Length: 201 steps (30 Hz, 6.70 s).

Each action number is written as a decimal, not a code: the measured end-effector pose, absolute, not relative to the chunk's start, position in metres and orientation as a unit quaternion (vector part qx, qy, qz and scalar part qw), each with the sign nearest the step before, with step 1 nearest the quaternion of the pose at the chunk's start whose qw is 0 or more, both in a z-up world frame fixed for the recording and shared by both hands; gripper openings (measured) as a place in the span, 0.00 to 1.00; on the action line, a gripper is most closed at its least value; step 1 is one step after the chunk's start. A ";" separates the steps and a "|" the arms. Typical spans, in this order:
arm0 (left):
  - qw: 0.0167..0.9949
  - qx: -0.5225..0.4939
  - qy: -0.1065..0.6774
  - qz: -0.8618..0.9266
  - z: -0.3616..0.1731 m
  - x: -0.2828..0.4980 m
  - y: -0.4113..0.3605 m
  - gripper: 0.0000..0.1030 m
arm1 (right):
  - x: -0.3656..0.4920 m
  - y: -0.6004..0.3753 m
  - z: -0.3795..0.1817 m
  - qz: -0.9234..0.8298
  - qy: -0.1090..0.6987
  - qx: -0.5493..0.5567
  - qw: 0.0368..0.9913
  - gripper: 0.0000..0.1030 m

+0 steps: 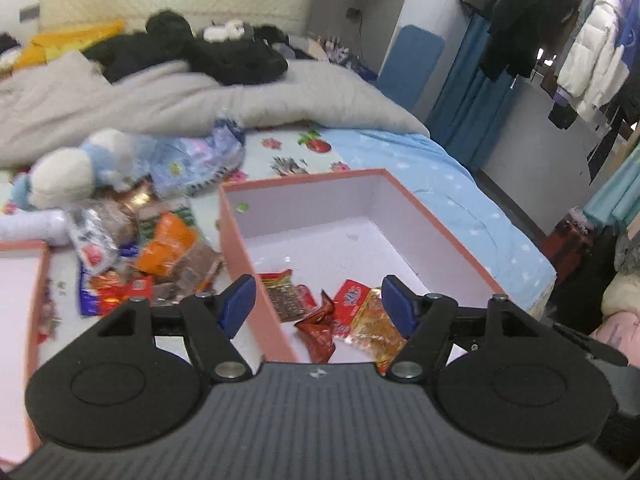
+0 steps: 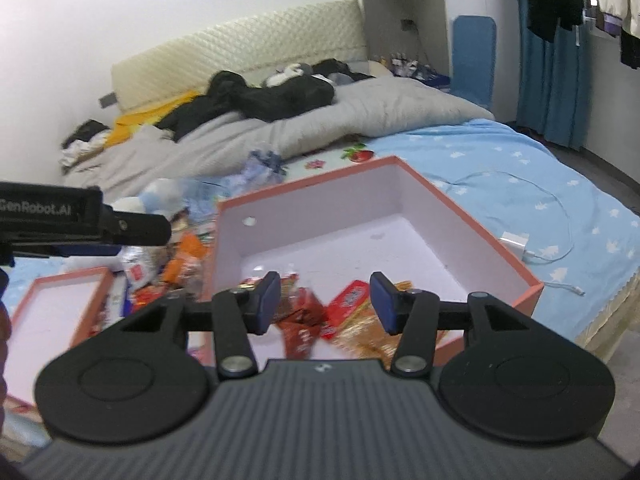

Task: Organize snacks
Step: 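Withdraw both tools from the deeper box toward the snack pile, then grasp a red foil packet with the left tool while the right tool grasps an orange packet, then carry both packets over the deeper pink box and lower them inside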

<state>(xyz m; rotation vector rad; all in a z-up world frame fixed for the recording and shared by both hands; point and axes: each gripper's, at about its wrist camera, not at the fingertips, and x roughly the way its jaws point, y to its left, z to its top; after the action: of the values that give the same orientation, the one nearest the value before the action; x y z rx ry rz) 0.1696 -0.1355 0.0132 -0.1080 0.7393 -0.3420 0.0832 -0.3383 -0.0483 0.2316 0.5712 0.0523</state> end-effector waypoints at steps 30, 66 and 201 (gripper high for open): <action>0.943 -0.078 0.319 -0.055 0.012 -0.007 -0.031 0.72 | -0.003 -0.274 -0.038 0.152 0.280 0.090 0.944 0.50; 0.902 -0.103 0.417 -0.040 -0.070 0.166 0.026 0.72 | 0.119 -0.181 -0.088 0.165 0.307 -0.027 0.937 0.50; 0.886 -0.076 0.418 -0.183 -0.037 0.205 -0.155 0.39 | 0.098 -0.370 -0.064 0.049 0.351 0.162 0.921 0.09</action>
<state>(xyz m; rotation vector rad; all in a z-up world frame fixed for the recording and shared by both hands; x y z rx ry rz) 0.2047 -0.1546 -0.0368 -0.1590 0.8701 -0.3808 0.0976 -0.3695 -0.0639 0.3337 0.7206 0.1007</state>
